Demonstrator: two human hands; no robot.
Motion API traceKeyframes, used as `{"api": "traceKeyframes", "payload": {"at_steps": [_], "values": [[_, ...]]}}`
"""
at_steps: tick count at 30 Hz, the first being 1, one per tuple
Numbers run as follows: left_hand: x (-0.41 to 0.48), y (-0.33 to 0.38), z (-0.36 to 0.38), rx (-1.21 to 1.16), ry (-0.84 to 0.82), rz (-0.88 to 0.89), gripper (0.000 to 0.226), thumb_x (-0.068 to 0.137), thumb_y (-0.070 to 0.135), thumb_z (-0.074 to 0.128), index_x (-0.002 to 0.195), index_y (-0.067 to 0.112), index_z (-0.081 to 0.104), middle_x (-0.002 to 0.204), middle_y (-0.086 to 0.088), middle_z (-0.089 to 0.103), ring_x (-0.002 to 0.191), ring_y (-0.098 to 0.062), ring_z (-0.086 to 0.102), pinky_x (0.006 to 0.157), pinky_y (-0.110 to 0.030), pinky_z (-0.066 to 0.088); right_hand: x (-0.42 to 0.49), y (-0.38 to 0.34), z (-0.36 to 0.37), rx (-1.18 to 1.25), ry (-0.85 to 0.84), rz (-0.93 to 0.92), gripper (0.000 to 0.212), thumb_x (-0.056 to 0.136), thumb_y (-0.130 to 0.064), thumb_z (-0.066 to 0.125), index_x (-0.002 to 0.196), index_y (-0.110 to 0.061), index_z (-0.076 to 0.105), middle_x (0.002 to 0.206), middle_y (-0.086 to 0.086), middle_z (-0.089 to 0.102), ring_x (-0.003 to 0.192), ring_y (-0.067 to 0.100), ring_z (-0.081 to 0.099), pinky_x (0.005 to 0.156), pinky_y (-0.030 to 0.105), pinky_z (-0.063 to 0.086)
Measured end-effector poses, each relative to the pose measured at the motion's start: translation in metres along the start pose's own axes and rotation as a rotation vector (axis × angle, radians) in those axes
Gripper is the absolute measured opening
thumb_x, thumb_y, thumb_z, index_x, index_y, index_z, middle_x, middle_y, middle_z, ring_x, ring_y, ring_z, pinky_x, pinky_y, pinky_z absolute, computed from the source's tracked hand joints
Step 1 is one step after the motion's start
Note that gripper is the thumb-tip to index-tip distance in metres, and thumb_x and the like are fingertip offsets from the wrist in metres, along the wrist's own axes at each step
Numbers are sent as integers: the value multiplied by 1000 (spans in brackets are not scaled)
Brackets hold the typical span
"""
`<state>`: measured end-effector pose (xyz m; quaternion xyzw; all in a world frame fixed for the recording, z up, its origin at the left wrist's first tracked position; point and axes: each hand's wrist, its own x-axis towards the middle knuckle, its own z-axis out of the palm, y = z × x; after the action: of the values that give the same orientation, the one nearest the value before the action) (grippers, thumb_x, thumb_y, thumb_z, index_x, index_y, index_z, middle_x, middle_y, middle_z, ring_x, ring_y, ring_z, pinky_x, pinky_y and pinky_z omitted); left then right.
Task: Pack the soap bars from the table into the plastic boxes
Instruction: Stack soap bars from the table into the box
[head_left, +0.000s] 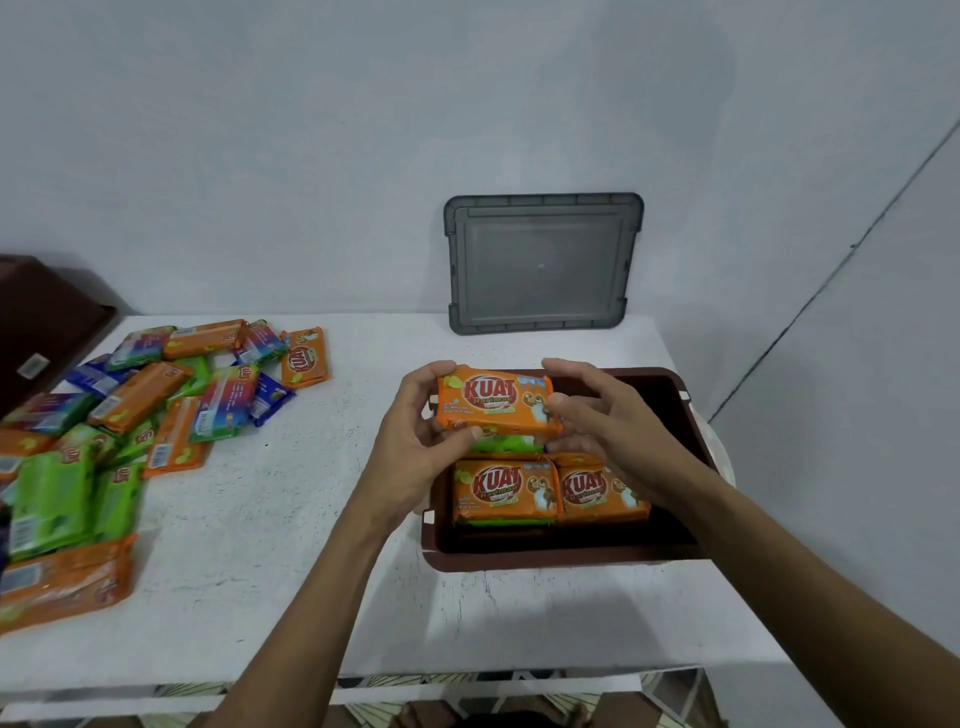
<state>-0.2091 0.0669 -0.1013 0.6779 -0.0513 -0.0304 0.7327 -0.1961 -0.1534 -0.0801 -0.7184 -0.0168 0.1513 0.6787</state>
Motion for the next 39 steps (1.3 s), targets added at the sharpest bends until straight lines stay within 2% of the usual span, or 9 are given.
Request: {"api": "traceKeyframes", "payload": {"at_steps": [3, 6, 12, 14, 18, 24, 28, 35, 39], "values": [[-1, 0, 3, 35, -53, -12, 54, 83, 5, 68, 124, 33, 45, 126, 12, 54, 113, -15, 60, 83, -35, 58, -3, 0, -1, 200, -62, 63, 45, 90, -7, 62, 133, -19, 54, 116, 11, 67, 106, 27, 68, 84, 40, 59], [-1, 1, 0, 156, -112, -1, 56, 83, 13, 70, 125, 38, 43, 124, 16, 54, 114, -11, 59, 87, -34, 57, -8, 1, -8, 223, -72, 100, 49, 83, -7, 65, 131, -18, 57, 121, 13, 64, 109, 29, 67, 88, 45, 57], [-1, -4, -5, 607, -122, 112, 52, 81, 45, 68, 127, 41, 44, 128, 20, 50, 111, 8, 49, 79, 0, 40, -25, -4, -37, -58, -41, 85, 42, 90, -11, 64, 129, -24, 57, 118, 7, 68, 104, 26, 69, 86, 47, 58], [0, -12, -9, 718, -66, 175, 45, 83, 47, 62, 125, 37, 49, 131, 19, 48, 113, 7, 47, 88, -5, 35, -32, -5, -51, -141, -27, 108, 40, 91, -13, 64, 128, -26, 57, 117, 6, 68, 103, 24, 70, 85, 46, 58], [3, -31, -18, 899, 5, 257, 31, 92, 31, 59, 123, 25, 57, 139, 8, 47, 124, -1, 37, 102, -25, 35, -44, -7, -72, -304, -7, 167, 38, 91, -13, 64, 126, -27, 57, 114, 5, 67, 100, 21, 70, 83, 40, 60], [0, -39, -17, 992, 12, 279, 35, 93, 39, 49, 122, 22, 60, 140, 5, 47, 128, -11, 41, 102, -30, 37, -48, 3, -73, -498, 10, 251, 39, 93, -13, 62, 129, -27, 53, 115, 3, 65, 99, 19, 68, 84, 37, 60], [-1, -38, -17, 1028, 21, 281, 28, 95, 30, 54, 121, 20, 62, 140, 3, 47, 128, -13, 41, 101, -27, 34, -42, 21, -59, -681, 35, 250, 39, 95, -16, 58, 132, -27, 48, 124, 2, 58, 104, 15, 62, 82, 29, 58], [-7, -37, -14, 1061, 128, 188, 26, 94, 24, 56, 118, 17, 65, 141, -2, 48, 127, -19, 45, 101, -35, 41, -35, 40, -43, -1069, 84, 262, 43, 96, -26, 57, 138, -22, 45, 140, 6, 52, 121, 24, 55, 100, 38, 50], [-8, -35, -12, 1058, 113, 167, 27, 95, 25, 55, 117, 15, 65, 143, -2, 46, 123, -19, 50, 99, -37, 45, -33, 42, -37, -1139, 69, 297, 47, 97, -30, 55, 141, -21, 42, 142, 8, 48, 124, 26, 53, 103, 39, 47]]}}
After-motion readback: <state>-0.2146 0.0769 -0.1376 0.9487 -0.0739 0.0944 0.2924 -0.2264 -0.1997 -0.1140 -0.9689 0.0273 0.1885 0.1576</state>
